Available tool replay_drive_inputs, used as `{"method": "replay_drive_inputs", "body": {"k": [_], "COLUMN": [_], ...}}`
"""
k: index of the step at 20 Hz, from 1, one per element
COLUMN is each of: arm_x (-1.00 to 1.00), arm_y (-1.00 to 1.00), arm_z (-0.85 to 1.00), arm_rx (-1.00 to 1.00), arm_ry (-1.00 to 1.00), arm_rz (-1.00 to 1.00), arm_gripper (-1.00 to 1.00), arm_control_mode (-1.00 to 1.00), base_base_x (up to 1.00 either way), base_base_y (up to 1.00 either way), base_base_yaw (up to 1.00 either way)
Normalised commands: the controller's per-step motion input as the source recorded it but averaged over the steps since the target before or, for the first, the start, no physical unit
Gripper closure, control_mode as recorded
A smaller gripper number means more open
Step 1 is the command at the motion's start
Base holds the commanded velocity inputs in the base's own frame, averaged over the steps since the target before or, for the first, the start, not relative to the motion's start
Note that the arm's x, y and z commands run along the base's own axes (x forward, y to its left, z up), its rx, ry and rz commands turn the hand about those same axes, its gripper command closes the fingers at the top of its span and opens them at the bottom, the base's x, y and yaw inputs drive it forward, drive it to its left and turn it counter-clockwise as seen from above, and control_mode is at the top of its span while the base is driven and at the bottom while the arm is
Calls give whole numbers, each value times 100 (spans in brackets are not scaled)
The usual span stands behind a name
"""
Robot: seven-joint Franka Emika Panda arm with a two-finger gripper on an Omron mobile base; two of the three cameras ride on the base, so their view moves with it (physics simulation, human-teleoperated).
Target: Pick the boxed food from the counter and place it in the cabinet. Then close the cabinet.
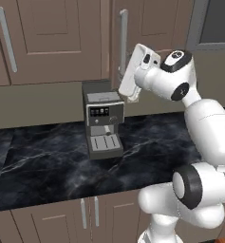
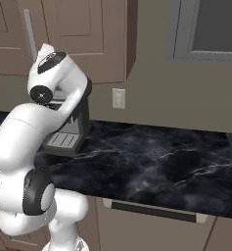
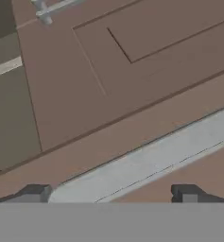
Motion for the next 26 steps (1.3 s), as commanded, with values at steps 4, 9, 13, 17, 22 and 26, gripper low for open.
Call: {"method": "replay_drive_inputs", "body": {"k": [4, 9, 13, 17, 22, 26], "arm_x": [100, 100, 100, 100, 24, -35], "arm_y": [-50, -47, -53, -67, -59, -61], "arm_z": [23, 23, 12, 16, 3, 23], "arm_rx": [4, 5, 8, 9, 8, 23], "arm_ry": [63, 56, 46, 43, 58, 68], "arm_rz": [0, 0, 1, 5, 4, 9], "arm_gripper": [-100, -100, -100, -100, -100, -100], "arm_control_mode": [-100, -100, -100, -100, -100, -100], "base_base_x": [0, 0, 0, 0, 0, 0], "base_base_y": [0, 0, 0, 0, 0, 0], "base_base_yaw": [0, 0, 0, 0, 0, 0]}}
